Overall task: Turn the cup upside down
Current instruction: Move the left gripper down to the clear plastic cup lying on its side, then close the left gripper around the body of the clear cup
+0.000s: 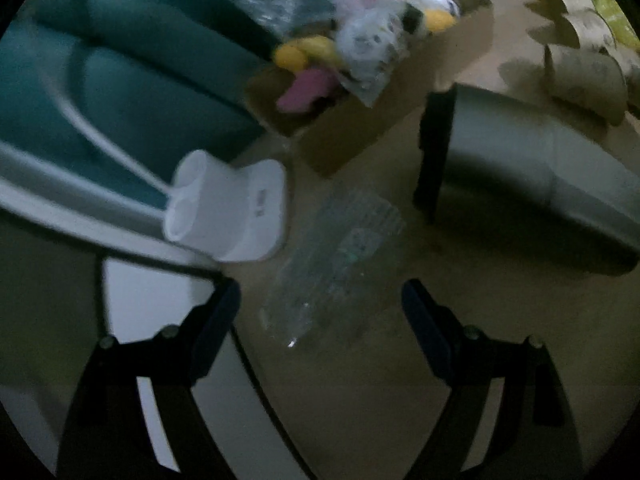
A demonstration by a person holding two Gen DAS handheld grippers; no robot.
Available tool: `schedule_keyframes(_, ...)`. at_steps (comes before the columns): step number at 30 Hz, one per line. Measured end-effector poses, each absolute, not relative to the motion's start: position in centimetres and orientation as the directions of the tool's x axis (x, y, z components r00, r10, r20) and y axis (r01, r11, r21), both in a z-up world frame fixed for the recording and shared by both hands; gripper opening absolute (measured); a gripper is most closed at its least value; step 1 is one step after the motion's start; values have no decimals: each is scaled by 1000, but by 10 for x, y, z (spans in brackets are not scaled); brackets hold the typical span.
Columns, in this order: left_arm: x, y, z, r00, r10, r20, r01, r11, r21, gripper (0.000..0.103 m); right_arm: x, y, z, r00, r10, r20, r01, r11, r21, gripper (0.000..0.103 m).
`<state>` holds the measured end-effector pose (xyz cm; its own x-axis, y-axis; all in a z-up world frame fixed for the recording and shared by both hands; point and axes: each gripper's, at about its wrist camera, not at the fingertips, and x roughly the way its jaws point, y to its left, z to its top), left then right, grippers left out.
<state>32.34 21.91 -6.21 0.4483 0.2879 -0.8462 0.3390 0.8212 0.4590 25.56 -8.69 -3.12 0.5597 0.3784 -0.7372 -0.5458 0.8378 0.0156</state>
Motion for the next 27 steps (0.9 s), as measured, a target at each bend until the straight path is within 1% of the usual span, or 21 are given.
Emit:
schedule_keyframes(2,326,216,-71,443,299,-845,395,781,483,84,259,-91,-35,557,373,-742,-536,844,22,81)
schedule_keyframes(5,333,215,-79,417,278,-865,458,758,464,84,263,-96,-40,552,365,-749,-523,852,30,81)
schedule_keyframes(8,349,220,-82,398,262,-879,442,785,434,84,267,-99,-42,552,365,-749,-519,854,34,81)
schedule_keyframes(10,354,222,-88,387,277,-879,439,783,440,83,267,-100,-42,553,367,-748,-518,854,36,81)
schedule_keyframes(11,355,224,-91,380,291,-878,439,779,448,81,267,-101,-42,554,367,-747,-519,854,35,81)
schedule_keyframes(13,357,223,-93,378,305,-874,434,776,458,73,267,-102,-42,554,365,-748,-516,856,35,81)
schedule_keyframes(14,358,224,-93,380,309,-872,426,778,461,71,266,-102,-42,559,358,-748,-512,859,28,81)
schedule_keyframes(22,340,223,-96,414,268,-870,399,806,438,66,259,-105,-39,567,359,-741,-512,858,24,81)
schedule_keyframes(27,315,216,-89,443,233,-866,337,852,402,64,249,-107,-35,572,362,-736,-515,857,21,81)
